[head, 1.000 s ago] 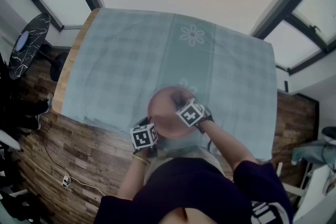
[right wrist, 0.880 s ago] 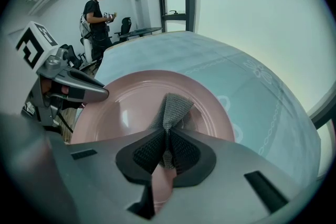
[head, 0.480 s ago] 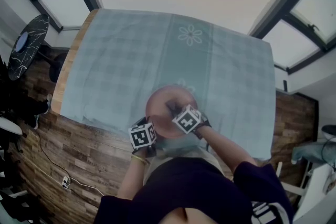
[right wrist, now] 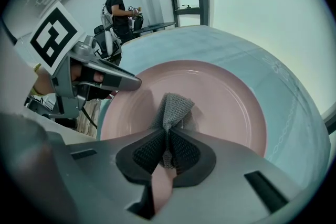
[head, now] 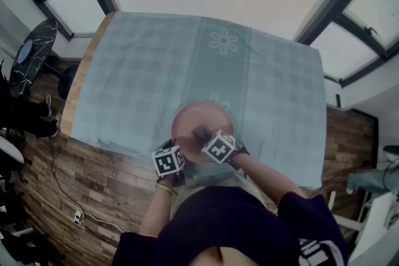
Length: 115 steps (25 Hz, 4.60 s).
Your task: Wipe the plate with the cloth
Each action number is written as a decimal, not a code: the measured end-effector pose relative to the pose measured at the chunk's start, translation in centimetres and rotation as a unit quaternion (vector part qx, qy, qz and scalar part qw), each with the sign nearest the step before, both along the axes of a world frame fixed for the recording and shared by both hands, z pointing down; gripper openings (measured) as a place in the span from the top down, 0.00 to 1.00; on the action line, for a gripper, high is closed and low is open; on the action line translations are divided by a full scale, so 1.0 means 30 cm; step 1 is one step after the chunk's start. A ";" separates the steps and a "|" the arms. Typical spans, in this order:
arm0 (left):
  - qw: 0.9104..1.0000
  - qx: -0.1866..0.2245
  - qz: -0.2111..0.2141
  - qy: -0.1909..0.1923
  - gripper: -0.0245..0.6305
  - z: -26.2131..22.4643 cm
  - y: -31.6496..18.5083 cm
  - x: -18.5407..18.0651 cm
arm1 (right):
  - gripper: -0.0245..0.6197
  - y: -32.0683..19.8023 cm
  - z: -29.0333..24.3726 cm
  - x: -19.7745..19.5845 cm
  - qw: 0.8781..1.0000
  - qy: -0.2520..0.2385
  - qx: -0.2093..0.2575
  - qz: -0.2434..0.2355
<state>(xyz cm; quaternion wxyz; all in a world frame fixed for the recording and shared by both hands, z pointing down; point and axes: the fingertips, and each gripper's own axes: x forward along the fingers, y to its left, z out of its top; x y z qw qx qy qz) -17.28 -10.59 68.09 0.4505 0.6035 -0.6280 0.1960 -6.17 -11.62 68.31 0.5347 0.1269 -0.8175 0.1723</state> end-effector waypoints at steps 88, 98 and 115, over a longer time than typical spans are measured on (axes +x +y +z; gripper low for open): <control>1.000 -0.003 -0.012 -0.011 0.87 0.013 0.002 -0.001 | 0.91 0.044 0.008 0.153 0.999 0.029 -0.018 0.009; 1.000 -0.003 -0.011 -0.021 0.87 0.013 0.007 -0.001 | 0.91 0.070 -0.006 0.120 1.000 0.007 -0.020 0.017; 0.998 0.045 -0.025 -0.042 0.85 -0.106 0.056 0.006 | 0.91 0.030 -0.200 0.148 0.986 -0.088 0.026 0.141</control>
